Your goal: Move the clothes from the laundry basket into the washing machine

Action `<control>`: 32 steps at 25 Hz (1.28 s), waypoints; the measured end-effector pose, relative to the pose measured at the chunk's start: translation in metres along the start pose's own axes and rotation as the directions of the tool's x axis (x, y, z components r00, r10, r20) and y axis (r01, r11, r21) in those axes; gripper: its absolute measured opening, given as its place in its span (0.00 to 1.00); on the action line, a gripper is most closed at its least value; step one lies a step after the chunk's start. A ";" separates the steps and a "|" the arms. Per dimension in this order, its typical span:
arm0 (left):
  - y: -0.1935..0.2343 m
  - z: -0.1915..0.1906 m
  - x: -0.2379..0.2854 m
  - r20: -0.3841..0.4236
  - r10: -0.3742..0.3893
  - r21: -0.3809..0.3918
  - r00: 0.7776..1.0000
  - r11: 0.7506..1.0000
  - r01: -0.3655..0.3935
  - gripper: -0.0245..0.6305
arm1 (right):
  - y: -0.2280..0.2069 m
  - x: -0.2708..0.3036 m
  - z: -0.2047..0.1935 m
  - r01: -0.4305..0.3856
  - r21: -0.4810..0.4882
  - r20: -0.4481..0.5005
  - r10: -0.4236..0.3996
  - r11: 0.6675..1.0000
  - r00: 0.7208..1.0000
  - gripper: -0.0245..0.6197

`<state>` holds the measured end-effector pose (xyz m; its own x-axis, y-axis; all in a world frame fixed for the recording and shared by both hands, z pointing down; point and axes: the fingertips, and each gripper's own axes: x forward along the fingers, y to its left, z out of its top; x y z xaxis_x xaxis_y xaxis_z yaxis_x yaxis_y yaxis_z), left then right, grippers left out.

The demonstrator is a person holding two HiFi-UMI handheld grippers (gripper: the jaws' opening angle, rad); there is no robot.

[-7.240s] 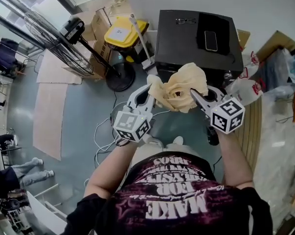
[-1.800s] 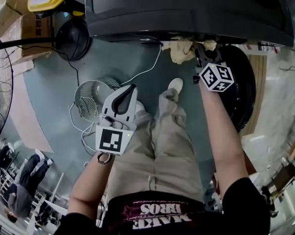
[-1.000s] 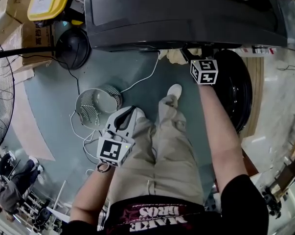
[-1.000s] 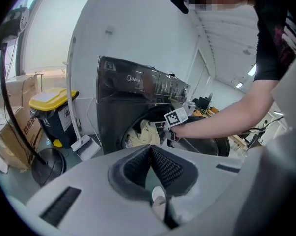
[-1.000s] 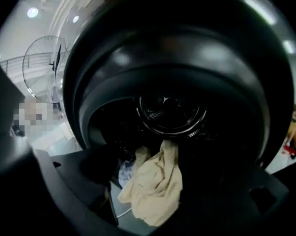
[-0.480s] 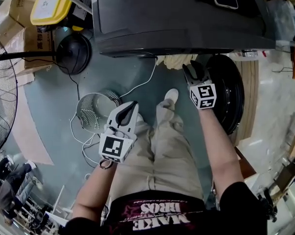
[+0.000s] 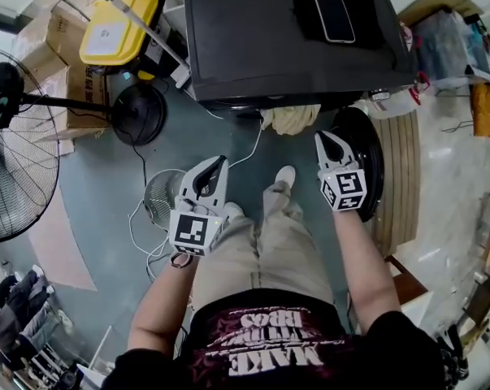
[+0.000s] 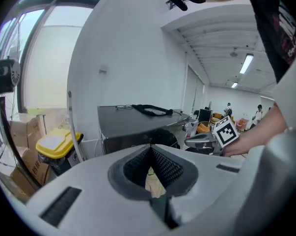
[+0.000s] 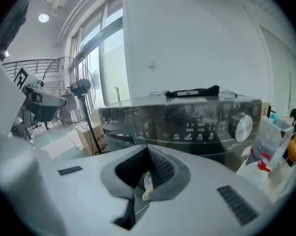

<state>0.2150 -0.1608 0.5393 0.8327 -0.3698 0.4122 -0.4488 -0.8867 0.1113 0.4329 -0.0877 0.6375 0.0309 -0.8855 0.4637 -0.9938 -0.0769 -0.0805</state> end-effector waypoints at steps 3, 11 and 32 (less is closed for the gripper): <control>0.000 0.026 -0.013 0.029 0.006 0.029 1.000 1.000 -0.007 0.04 | 0.007 -0.021 0.036 0.013 -0.024 0.032 -0.012 1.000 0.999 0.05; 0.006 0.092 -0.041 0.120 0.042 0.084 0.992 0.995 -0.052 0.04 | 0.026 -0.056 0.094 0.018 -0.069 0.048 -0.015 0.997 0.999 0.05; 0.028 0.170 -0.143 0.244 0.141 0.093 0.959 0.981 -0.168 0.04 | 0.093 -0.129 0.192 0.007 -0.210 0.134 0.021 0.978 0.991 0.04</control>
<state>0.1384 -0.1799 0.3302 0.8146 -0.5478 0.1903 -0.5504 -0.8337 -0.0439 0.3569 -0.0686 0.4003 0.0239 -0.9402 0.3397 -0.9938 0.0144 0.1099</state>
